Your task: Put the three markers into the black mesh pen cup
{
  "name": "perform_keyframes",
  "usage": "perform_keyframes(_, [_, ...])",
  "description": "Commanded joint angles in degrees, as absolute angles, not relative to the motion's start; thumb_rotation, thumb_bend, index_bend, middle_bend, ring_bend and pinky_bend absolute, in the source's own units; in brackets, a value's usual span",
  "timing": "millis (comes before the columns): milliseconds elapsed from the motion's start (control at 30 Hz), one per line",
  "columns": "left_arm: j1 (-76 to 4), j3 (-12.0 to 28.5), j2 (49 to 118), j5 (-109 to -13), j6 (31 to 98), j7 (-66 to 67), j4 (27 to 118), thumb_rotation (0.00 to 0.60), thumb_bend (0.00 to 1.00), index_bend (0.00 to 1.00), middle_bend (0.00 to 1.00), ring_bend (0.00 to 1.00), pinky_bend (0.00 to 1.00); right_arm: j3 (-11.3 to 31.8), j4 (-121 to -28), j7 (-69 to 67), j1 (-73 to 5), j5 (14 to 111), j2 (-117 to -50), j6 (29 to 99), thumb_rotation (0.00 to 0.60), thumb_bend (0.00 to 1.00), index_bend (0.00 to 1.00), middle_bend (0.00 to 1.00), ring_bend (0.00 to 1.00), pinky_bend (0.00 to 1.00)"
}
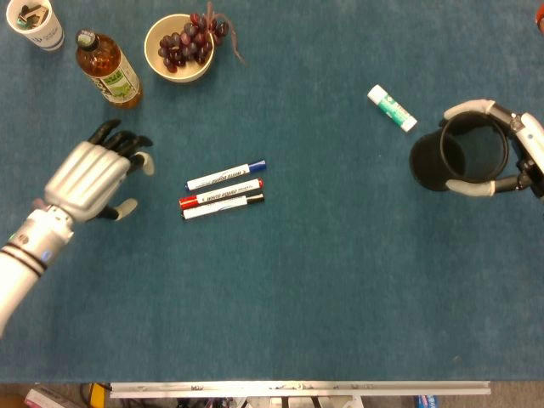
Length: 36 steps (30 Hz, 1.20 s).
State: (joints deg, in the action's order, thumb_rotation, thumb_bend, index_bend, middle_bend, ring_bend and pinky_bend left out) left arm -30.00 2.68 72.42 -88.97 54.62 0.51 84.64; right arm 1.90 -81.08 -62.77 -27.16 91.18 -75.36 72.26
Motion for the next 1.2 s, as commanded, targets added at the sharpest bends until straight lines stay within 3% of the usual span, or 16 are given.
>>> perform_keyframes(33, [-31.39, 3.48, 74.22, -87.53, 53.36, -0.01, 82.98, 0.6, 0.25, 0.39, 0.2, 0.17, 0.08, 1.91, -81.24, -62.75, -27.0, 91.18, -75.15, 72.42, 0.6, 0.25, 0.38, 0.41, 0.37, 0.41])
perform_keyframes(267, [-33.44, 4.03, 77.54, -85.17, 51.47, 1.18, 80.72, 0.6, 0.25, 0.45, 0.22, 0.17, 0.09, 2.25, -81.93, -62.46, -26.71, 90.97, -74.18, 72.72, 0.6, 0.25, 0.38, 0.41, 0.37, 0.41])
perform_keyframes(600, [-35.78, 5.01, 82.89, -81.29, 49.55, 2.81, 78.45, 0.6, 0.25, 0.45, 0.23, 0.18, 0.09, 2.62, -82.69, -62.36, -26.18, 90.49, -73.24, 72.95, 0.6, 0.25, 0.39, 0.41, 0.37, 0.41])
perform_keyframes(1200, [-39.99, 5.07, 89.98, -79.5, 46.87, 3.72, 72.49, 0.6, 0.25, 0.34, 0.22, 0.18, 0.09, 2.85, -82.14, -63.83, -24.78, 90.03, -72.25, 73.7, 0.6, 0.25, 0.4, 0.42, 0.37, 0.41])
